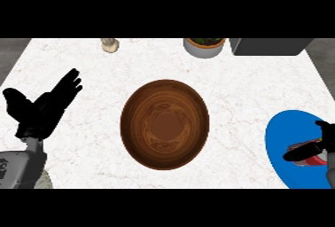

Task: Pick the can from the plate and place it in the bowl

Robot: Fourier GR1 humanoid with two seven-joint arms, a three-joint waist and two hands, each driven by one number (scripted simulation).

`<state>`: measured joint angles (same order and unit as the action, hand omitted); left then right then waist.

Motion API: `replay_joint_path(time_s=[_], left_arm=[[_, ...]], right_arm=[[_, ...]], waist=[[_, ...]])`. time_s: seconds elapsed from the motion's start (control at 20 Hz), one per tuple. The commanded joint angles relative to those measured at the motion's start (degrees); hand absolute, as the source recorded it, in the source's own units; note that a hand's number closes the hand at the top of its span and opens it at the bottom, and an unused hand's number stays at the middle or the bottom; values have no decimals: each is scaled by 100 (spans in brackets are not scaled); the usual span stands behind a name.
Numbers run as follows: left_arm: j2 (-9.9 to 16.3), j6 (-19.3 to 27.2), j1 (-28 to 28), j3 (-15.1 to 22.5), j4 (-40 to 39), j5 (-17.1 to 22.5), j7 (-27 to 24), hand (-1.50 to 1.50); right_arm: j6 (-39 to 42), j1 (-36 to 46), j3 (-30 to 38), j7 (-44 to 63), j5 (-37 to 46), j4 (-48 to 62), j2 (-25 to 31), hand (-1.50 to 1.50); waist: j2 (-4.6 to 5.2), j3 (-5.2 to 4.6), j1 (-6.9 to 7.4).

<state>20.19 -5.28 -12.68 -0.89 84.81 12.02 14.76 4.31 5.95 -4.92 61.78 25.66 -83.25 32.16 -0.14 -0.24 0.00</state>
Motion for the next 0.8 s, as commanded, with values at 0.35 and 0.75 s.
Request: replay_joint_path(time_s=[0.35,0.75], left_arm=[[-34,-431,359,-448,89,-20,-136,0],[-360,-294,-23,-334,143,-293,330,0]], right_arm=[[-147,-172,259,-572,959,272,-339,150],[520,307,494,-220,1193,-244,-458,150]], waist=[[11,24,0],[11,23,-14]])
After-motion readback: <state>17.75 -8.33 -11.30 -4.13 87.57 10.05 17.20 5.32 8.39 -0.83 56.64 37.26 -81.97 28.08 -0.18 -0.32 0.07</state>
